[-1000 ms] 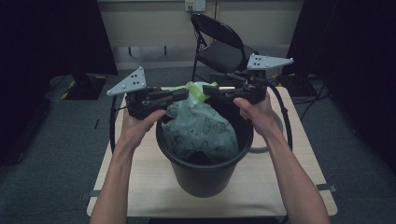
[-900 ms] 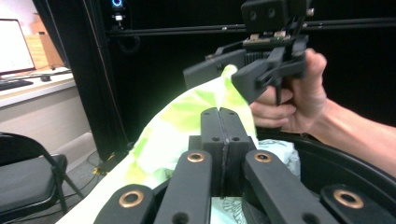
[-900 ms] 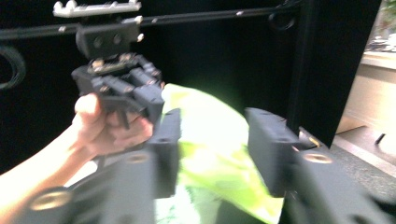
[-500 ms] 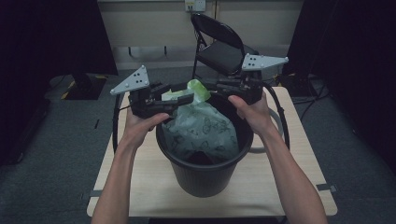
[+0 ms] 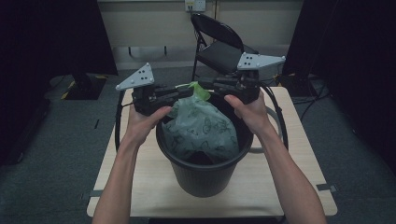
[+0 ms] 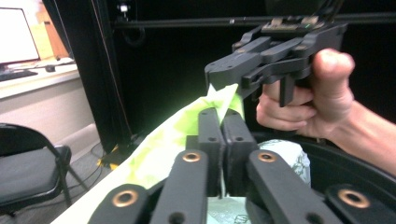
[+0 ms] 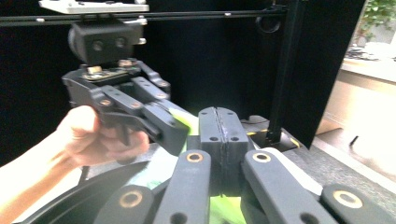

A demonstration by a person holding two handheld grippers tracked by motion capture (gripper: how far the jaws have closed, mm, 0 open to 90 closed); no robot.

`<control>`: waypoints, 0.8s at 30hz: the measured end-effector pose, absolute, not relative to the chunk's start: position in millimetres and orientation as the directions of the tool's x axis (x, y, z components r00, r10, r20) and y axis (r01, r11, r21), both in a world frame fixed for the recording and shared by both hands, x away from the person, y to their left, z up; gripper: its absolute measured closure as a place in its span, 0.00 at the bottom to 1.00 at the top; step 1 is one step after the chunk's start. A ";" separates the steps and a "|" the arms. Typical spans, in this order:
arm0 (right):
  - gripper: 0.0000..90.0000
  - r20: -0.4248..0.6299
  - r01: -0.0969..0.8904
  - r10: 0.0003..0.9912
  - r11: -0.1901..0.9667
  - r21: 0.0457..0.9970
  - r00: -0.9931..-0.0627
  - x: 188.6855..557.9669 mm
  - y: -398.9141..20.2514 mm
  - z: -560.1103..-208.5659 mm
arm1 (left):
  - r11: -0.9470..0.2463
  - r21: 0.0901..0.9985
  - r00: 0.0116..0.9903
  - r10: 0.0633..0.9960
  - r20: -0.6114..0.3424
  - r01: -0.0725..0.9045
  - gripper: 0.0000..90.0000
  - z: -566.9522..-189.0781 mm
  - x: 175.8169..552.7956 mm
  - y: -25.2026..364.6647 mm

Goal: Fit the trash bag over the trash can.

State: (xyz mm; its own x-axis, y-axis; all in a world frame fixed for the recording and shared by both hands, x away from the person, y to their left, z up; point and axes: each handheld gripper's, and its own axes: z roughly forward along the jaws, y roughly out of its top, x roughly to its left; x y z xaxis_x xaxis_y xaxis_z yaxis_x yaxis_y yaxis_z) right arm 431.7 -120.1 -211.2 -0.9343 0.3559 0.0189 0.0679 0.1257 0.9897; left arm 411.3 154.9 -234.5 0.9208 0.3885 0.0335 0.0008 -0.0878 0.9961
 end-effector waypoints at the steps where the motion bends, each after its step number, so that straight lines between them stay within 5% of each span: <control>1: 1.00 0.020 0.070 0.367 0.124 0.990 -0.930 432.9 -122.0 -211.3 | -0.084 0.996 0.923 0.384 0.034 -0.002 1.00 -234.8 410.1 155.4; 24: 1.00 0.141 0.222 0.579 0.071 0.972 -0.803 505.9 -163.6 -243.2 | -0.060 0.995 0.944 0.317 0.090 -0.074 1.00 -251.4 343.3 163.1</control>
